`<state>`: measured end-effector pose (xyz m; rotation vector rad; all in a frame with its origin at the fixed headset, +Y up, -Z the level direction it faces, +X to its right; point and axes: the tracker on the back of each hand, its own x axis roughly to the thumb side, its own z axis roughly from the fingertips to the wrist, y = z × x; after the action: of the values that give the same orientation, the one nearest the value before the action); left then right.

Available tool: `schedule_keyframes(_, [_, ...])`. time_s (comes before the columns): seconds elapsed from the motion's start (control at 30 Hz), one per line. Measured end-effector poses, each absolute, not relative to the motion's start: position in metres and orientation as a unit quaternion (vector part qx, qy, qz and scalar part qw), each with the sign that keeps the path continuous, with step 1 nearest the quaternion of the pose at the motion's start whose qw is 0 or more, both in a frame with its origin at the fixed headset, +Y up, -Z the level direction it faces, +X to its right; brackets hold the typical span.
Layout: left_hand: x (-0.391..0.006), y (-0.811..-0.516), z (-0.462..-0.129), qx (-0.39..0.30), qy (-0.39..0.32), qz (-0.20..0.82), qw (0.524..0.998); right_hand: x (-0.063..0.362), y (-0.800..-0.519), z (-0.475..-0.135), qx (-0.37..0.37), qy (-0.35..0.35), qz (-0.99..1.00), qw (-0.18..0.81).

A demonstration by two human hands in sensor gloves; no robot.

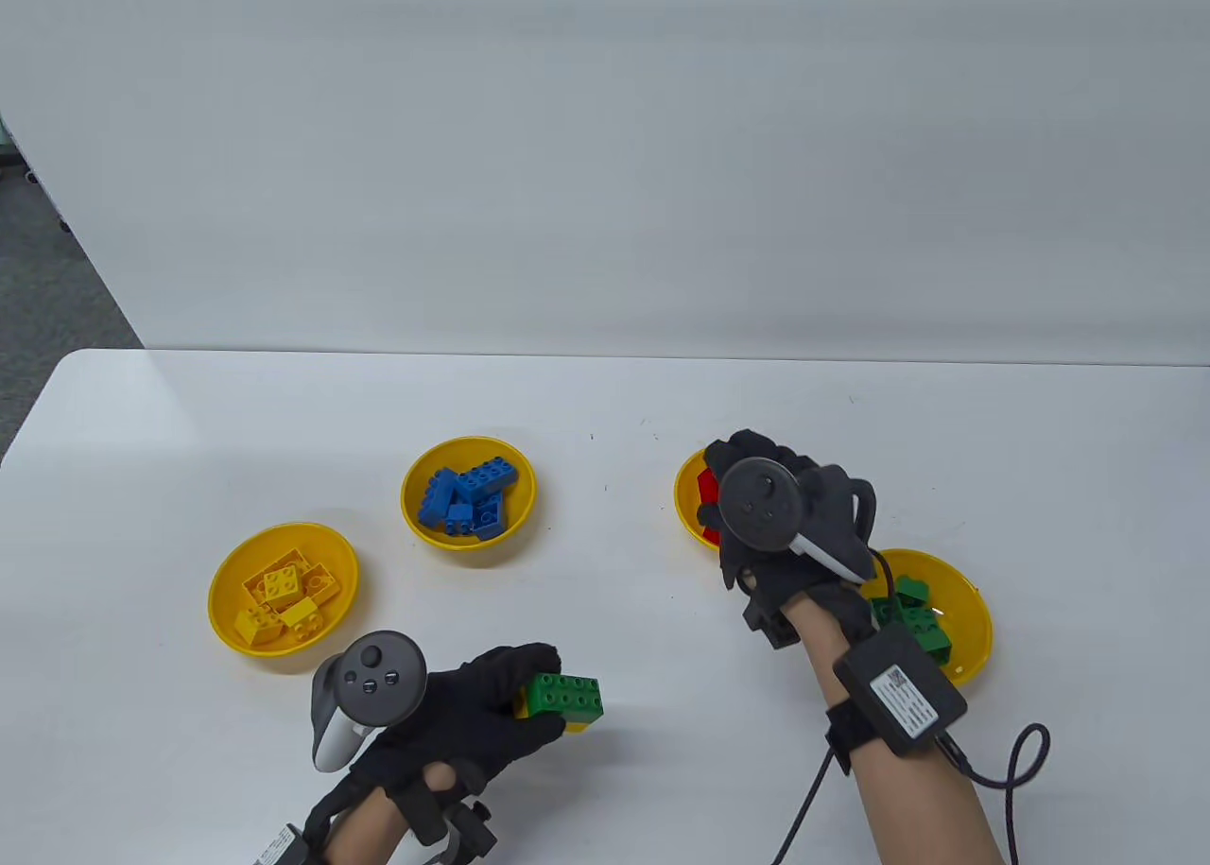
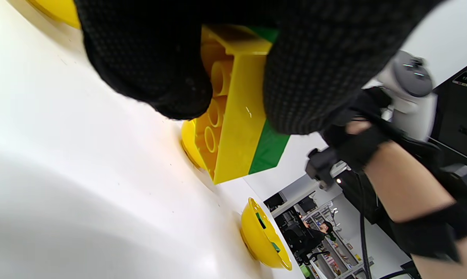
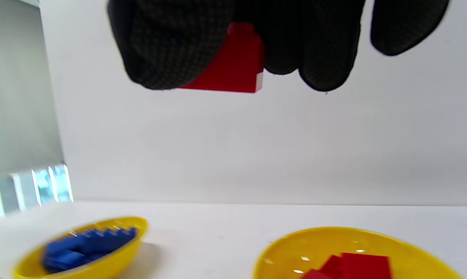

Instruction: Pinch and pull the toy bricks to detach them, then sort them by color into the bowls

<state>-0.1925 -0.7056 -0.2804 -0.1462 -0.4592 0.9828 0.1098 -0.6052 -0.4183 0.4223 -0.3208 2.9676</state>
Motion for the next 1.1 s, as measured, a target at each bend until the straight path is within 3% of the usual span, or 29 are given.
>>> schedule_keyframes(0.17, [-0.198,-0.708,-0.285,-0.074,-0.207,0.465,0.858,0.095,-0.659,-0.481,0.106,-0.023,0.992,-0.057])
schedule_keyframes(0.27, [-0.2,-0.71,-0.287,-0.079,-0.203,0.466,0.857,0.093,-0.683,-0.504,0.087,0.008,0.993,-0.08])
schedule_keyframes(0.43, [-0.201,-0.713,-0.29,-0.085,-0.199,0.466,0.858,0.099,-0.695,-0.522,0.054,0.034,0.996,-0.06])
schedule_keyframes(0.57, [-0.202,-0.714,-0.29,-0.087,-0.196,0.465,0.859,0.111,-0.681,-0.517,0.041,0.032,0.999,0.006])
schedule_keyframes(0.77, [-0.201,-0.714,-0.289,-0.087,-0.194,0.472,0.855,0.124,-0.626,-0.474,0.068,-0.046,0.996,0.04])
schedule_keyframes(0.9, [-0.199,-0.714,-0.287,-0.092,-0.199,0.487,0.845,0.121,-0.593,-0.419,0.146,-0.102,0.979,0.095])
schedule_keyframes(1.0, [-0.194,-0.715,-0.286,-0.096,-0.207,0.486,0.843,0.11,-0.588,-0.369,0.221,-0.106,0.952,0.181])
schedule_keyframes(1.1, [-0.189,-0.716,-0.283,-0.089,-0.214,0.501,0.834,0.096,-0.601,-0.327,0.284,-0.077,0.926,0.235])
